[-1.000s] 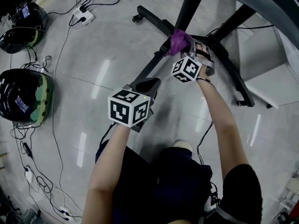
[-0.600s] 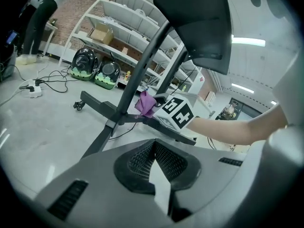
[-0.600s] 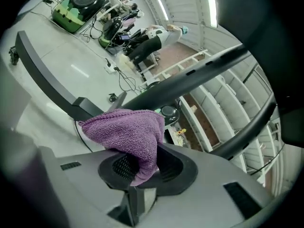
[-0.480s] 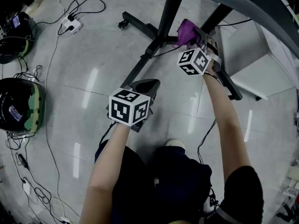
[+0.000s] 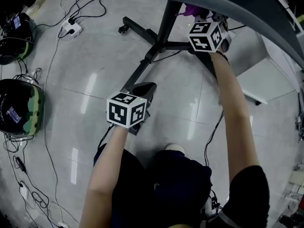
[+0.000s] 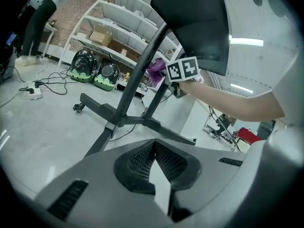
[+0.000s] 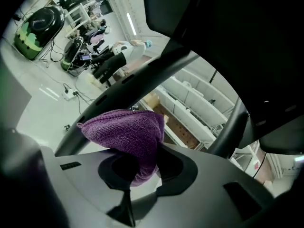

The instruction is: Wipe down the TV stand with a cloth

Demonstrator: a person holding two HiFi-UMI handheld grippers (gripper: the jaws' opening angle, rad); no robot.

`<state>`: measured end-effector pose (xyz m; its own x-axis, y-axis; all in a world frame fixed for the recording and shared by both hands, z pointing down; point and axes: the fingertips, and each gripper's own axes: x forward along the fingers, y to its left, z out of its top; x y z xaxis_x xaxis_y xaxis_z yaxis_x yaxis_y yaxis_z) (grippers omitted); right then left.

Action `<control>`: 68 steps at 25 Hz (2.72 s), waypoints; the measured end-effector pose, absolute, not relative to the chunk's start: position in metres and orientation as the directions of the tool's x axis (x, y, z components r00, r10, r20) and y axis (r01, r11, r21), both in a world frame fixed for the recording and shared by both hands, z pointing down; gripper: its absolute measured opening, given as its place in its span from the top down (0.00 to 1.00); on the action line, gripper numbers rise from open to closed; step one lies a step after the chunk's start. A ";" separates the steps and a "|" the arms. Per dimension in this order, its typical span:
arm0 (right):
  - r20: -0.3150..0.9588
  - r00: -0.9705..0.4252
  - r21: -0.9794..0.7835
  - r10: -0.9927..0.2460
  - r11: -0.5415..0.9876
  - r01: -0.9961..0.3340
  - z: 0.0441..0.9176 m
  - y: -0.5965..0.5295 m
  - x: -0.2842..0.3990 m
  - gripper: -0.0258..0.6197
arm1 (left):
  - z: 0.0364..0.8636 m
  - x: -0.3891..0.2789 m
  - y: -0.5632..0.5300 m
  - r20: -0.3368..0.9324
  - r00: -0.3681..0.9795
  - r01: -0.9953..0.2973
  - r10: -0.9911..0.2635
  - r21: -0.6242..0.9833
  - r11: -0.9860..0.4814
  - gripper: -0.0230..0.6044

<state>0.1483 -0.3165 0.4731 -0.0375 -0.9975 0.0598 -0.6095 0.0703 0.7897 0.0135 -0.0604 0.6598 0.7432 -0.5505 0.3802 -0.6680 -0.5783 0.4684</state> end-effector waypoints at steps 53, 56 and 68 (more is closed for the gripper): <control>0.278 -0.140 0.847 -0.950 0.311 -0.431 0.665 -0.319 0.098 0.81 | 0.691 0.013 -0.064 0.431 0.750 -0.661 -0.502 0.521 -0.540 0.95; 0.308 -0.139 0.840 -0.941 0.337 -0.425 0.684 -0.319 0.098 0.81 | 0.693 0.010 -0.068 0.436 0.741 -0.671 -0.511 0.520 -0.528 0.95; 0.422 -0.143 0.841 -0.896 0.445 -0.308 0.747 -0.303 0.095 0.81 | 0.700 0.015 -0.066 0.456 0.743 -0.669 -0.490 0.520 -0.531 0.95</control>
<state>0.0951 -0.3034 0.7468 -0.1426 -0.8955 0.4215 -0.3075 0.4449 0.8411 0.0153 -0.0659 0.6996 0.7430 -0.4898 0.4561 -0.6692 -0.5306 0.5202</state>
